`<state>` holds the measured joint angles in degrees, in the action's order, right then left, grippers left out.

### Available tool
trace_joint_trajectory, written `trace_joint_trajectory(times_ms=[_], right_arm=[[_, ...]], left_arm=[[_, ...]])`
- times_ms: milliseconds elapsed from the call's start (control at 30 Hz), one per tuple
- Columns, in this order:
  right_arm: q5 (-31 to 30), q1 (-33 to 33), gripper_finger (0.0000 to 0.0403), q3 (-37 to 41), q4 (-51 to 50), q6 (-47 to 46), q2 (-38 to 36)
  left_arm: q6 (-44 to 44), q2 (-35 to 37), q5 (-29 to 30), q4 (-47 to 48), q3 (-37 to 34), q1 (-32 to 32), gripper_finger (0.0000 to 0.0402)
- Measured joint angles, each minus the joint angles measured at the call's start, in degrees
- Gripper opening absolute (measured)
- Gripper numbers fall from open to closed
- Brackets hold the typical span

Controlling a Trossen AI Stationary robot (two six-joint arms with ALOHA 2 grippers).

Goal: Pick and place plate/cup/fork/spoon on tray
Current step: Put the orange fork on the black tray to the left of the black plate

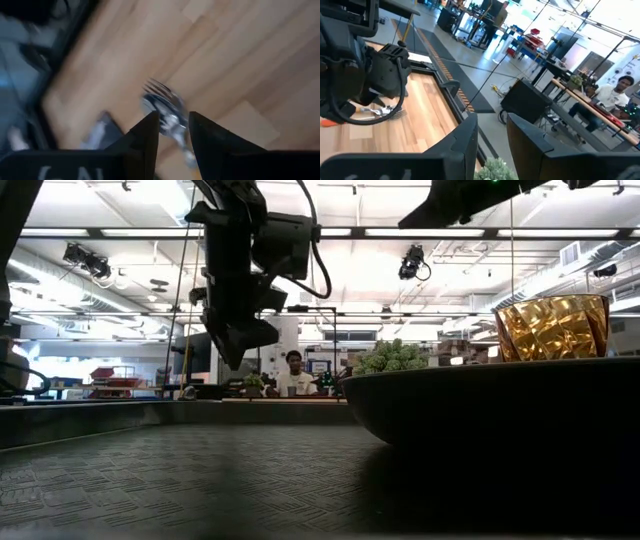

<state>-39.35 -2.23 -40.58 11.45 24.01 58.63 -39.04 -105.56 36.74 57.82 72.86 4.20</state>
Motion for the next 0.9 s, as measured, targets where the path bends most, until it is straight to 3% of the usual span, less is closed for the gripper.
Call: trace_joint_trajectory(times_ms=[367, 667, 900], right_arm=[[6.66, -3.81, 0.0109, 1.66, -5.33, -3.03, -0.73], [7.49, -6.5, 0.0109, 12.56, 8.78, -4.02, -5.22], [6.14, -9.63, 0.0109, 14.93, 9.45, -3.54, -6.25]], left_arm=[[-18.22, 0.0, -18.83, 0.03, 0.02, -0.49, 0.0116], [-20.78, -0.04, -18.67, -0.55, -0.22, 1.8, 0.0116], [-21.42, -0.5, -17.03, -3.28, -0.22, 3.04, 0.0116]])
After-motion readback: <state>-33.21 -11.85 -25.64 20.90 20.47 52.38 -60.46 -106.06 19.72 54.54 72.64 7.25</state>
